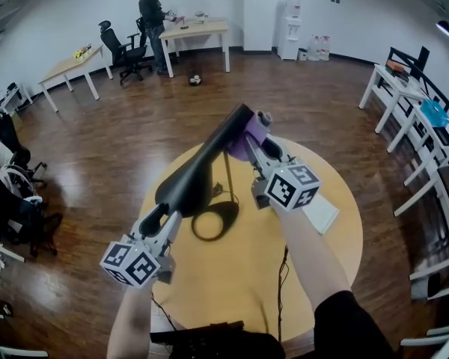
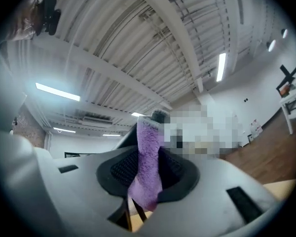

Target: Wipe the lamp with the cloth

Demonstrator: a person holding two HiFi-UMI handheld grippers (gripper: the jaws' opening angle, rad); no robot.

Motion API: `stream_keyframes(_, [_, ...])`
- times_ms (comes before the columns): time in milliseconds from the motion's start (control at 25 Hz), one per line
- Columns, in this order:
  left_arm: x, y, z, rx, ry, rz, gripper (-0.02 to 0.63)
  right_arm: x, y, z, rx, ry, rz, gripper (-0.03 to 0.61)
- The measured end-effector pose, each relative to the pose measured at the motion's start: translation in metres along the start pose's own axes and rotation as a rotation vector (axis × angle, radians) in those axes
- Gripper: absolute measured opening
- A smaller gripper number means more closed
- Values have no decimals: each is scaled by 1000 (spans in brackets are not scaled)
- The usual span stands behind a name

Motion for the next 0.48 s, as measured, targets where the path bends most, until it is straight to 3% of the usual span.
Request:
stream_keyframes(120, [-1,2,1,19,4,-2,190,20,-6,10,-14,64,72,95])
stream_keyframes(240, [-1,3,-1,29,2,-3,190,38,-10,26,-27,253,159,95])
stream_keyframes(320, [0,4,1,36,9,-9,190,51,-9,32,0,345,185,95])
stream_keyframes(480, [-2,6,-1,45,23,-21,190,79,-2,36,81,430,228,95])
Point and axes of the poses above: the fingertips, and each gripper's own axes: y backward along the fingers, z to its left, x out of its underside, the point moved 9 cm from there along y, backward along the fingers, and after that the axes turned 5 degrees about z, right-handed, at the moved point
